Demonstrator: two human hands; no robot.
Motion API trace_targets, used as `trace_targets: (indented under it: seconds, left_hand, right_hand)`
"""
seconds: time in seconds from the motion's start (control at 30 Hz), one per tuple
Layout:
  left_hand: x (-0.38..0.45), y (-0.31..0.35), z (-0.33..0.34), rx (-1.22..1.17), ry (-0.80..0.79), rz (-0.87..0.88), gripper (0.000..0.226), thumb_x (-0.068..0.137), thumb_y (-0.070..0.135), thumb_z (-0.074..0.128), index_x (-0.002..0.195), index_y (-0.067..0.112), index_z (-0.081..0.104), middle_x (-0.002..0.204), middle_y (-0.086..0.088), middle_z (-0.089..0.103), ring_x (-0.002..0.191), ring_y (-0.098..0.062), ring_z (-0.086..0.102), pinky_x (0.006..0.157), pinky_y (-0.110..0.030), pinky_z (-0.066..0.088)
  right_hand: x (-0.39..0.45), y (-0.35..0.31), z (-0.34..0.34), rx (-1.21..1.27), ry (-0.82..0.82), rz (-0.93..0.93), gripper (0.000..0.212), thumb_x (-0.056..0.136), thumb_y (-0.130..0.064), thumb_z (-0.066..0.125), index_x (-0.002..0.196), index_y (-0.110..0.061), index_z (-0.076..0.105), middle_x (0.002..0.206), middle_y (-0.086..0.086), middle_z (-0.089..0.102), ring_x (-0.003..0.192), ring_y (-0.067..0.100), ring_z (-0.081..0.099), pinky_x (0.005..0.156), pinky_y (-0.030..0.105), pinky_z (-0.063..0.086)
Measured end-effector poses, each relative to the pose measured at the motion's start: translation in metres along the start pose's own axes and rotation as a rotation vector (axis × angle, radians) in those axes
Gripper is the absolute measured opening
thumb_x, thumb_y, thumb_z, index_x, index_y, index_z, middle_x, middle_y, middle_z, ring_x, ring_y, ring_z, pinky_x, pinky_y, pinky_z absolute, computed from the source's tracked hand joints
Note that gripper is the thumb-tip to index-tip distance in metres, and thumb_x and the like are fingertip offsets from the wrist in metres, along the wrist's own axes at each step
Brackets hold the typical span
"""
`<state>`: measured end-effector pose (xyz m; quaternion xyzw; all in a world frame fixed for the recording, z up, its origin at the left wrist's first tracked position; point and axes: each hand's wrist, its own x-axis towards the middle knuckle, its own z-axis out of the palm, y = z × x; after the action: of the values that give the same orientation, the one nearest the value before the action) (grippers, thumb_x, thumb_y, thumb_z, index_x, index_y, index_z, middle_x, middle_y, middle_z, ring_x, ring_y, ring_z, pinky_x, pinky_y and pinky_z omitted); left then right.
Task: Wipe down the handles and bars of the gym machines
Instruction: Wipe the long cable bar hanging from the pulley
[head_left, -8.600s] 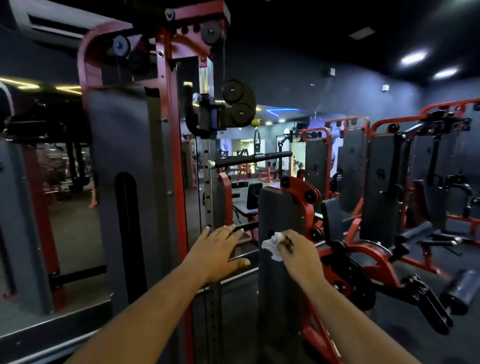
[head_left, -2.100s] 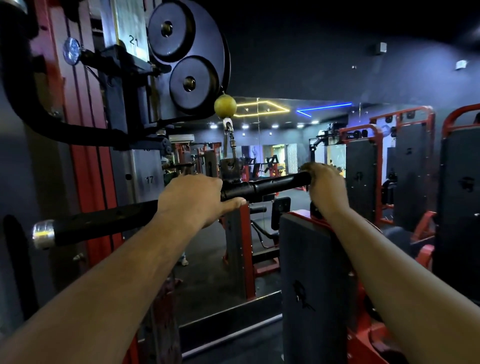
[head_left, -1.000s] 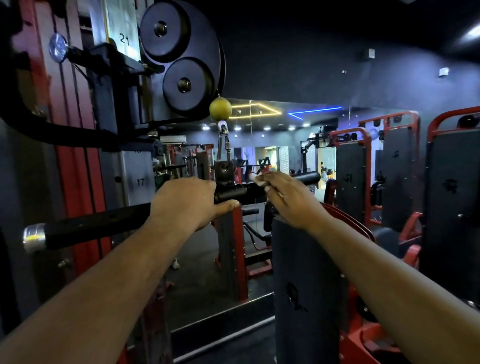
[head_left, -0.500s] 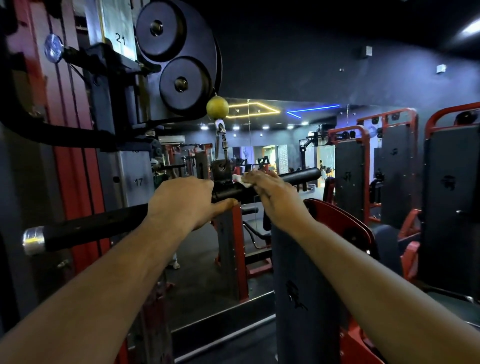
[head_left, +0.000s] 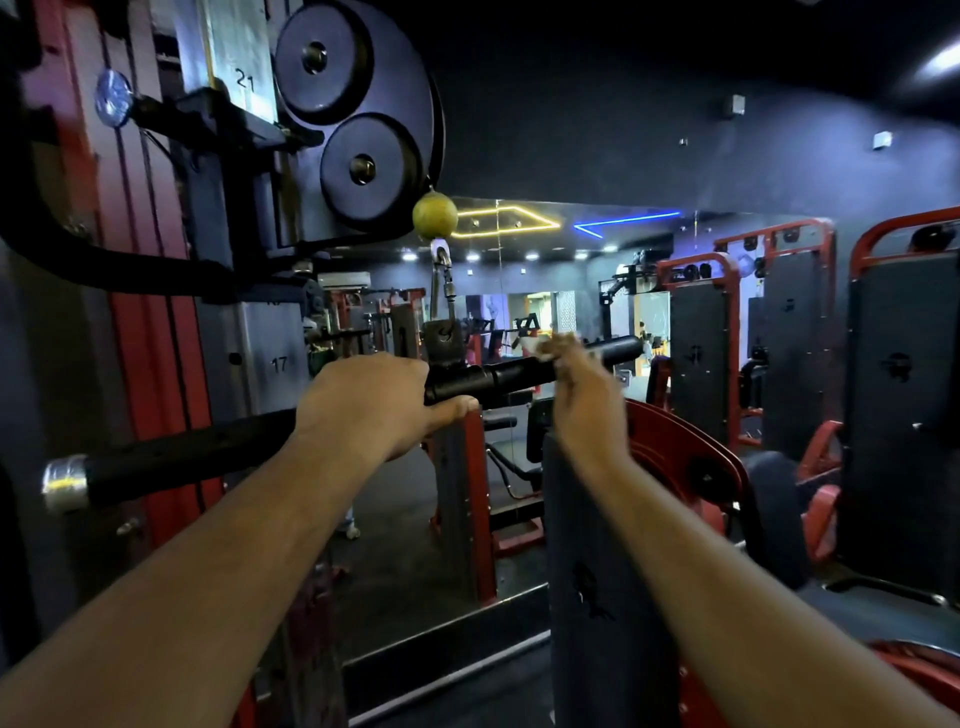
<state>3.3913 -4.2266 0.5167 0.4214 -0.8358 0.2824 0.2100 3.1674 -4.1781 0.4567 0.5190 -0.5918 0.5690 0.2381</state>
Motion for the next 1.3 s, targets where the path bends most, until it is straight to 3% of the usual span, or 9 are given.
trace_targets:
  seconds: [0.1, 0.2, 0.3, 0.37, 0.53, 0.83, 1.03, 1.2, 1.3]
  left_hand:
    - [0.003, 0.002, 0.001, -0.032, -0.02, -0.025, 0.07, 0.081, 0.094, 0.025, 0.099, 0.034, 0.057, 0.079, 0.007, 0.061, 0.07, -0.012, 0.06, 0.067, -0.034, 0.056]
    - [0.0, 0.004, -0.001, -0.045, -0.044, -0.032, 0.071, 0.082, 0.094, 0.024, 0.097, 0.032, 0.057, 0.081, 0.006, 0.06, 0.071, -0.013, 0.059, 0.066, -0.034, 0.055]
    - [-0.004, 0.007, -0.007, -0.082, -0.059, -0.026, 0.071, 0.081, 0.094, 0.022, 0.088, 0.03, 0.052, 0.081, 0.004, 0.06, 0.07, -0.014, 0.059, 0.062, -0.034, 0.052]
    - [-0.004, 0.008, -0.008, -0.102, -0.064, -0.03, 0.071, 0.08, 0.095, 0.022, 0.086, 0.03, 0.051, 0.08, 0.004, 0.06, 0.07, -0.014, 0.058, 0.061, -0.034, 0.05]
    - [-0.002, 0.008, -0.004, -0.036, -0.056, -0.05, 0.073, 0.08, 0.094, 0.02, 0.089, 0.028, 0.051, 0.08, 0.002, 0.058, 0.07, -0.015, 0.058, 0.067, -0.037, 0.056]
    - [-0.011, 0.01, -0.012, -0.033, -0.058, -0.038, 0.076, 0.077, 0.094, 0.018, 0.089, 0.027, 0.05, 0.081, 0.002, 0.058, 0.071, -0.015, 0.057, 0.063, -0.034, 0.052]
    - [-0.01, 0.008, -0.005, -0.025, -0.016, -0.065, 0.07, 0.081, 0.094, 0.025, 0.088, 0.029, 0.05, 0.078, 0.003, 0.058, 0.068, -0.014, 0.057, 0.061, -0.034, 0.051]
    - [-0.009, 0.008, -0.008, -0.006, -0.018, -0.042, 0.071, 0.08, 0.093, 0.023, 0.085, 0.028, 0.049, 0.078, 0.003, 0.058, 0.068, -0.015, 0.057, 0.061, -0.034, 0.052]
    - [-0.008, 0.008, -0.006, -0.031, -0.028, -0.04, 0.072, 0.08, 0.094, 0.022, 0.084, 0.027, 0.048, 0.079, 0.002, 0.058, 0.068, -0.016, 0.058, 0.06, -0.034, 0.052]
  right_hand:
    - [-0.019, -0.024, 0.028, 0.047, -0.018, -0.203, 0.038, 0.103, -0.003, 0.046, 0.132, -0.021, 0.062, 0.143, 0.003, 0.06, 0.135, 0.019, 0.054, 0.116, 0.046, 0.041]
    - [-0.012, -0.003, 0.022, -0.046, 0.016, -0.333, 0.038, 0.104, -0.009, 0.04, 0.135, -0.019, 0.06, 0.147, -0.001, 0.055, 0.146, 0.012, 0.037, 0.126, 0.048, 0.022]
    - [-0.001, 0.03, 0.009, -0.053, 0.194, -0.151, 0.039, 0.102, -0.005, 0.044, 0.134, -0.018, 0.061, 0.146, 0.0, 0.057, 0.14, 0.017, 0.047, 0.118, 0.054, 0.037]
    - [-0.002, 0.025, 0.013, 0.115, 0.3, 0.089, 0.037, 0.101, -0.003, 0.05, 0.133, -0.017, 0.062, 0.139, 0.004, 0.062, 0.117, 0.016, 0.061, 0.1, 0.035, 0.055]
    - [-0.041, -0.056, 0.054, 0.535, 0.399, 0.293, 0.027, 0.102, -0.006, 0.055, 0.125, -0.013, 0.067, 0.114, -0.03, 0.057, 0.102, -0.022, 0.056, 0.082, 0.003, 0.047]
    - [-0.019, -0.044, 0.043, 0.822, 0.555, 0.712, 0.018, 0.1, -0.005, 0.057, 0.11, -0.016, 0.067, 0.104, -0.007, 0.069, 0.097, 0.008, 0.069, 0.083, 0.029, 0.059]
    - [-0.034, -0.086, 0.048, 1.445, 0.327, 1.041, 0.016, 0.102, -0.004, 0.054, 0.114, -0.011, 0.063, 0.107, 0.015, 0.071, 0.093, 0.024, 0.07, 0.089, 0.038, 0.06]
    - [-0.004, -0.063, 0.014, 1.479, 0.331, 1.202, 0.008, 0.103, -0.007, 0.055, 0.102, -0.003, 0.061, 0.089, 0.01, 0.062, 0.051, 0.013, 0.065, 0.047, 0.022, 0.054]
    - [0.026, -0.031, -0.009, 1.471, 0.427, 1.168, 0.022, 0.101, 0.005, 0.045, 0.083, -0.006, 0.051, 0.077, 0.009, 0.054, 0.058, 0.017, 0.056, 0.057, 0.023, 0.049]
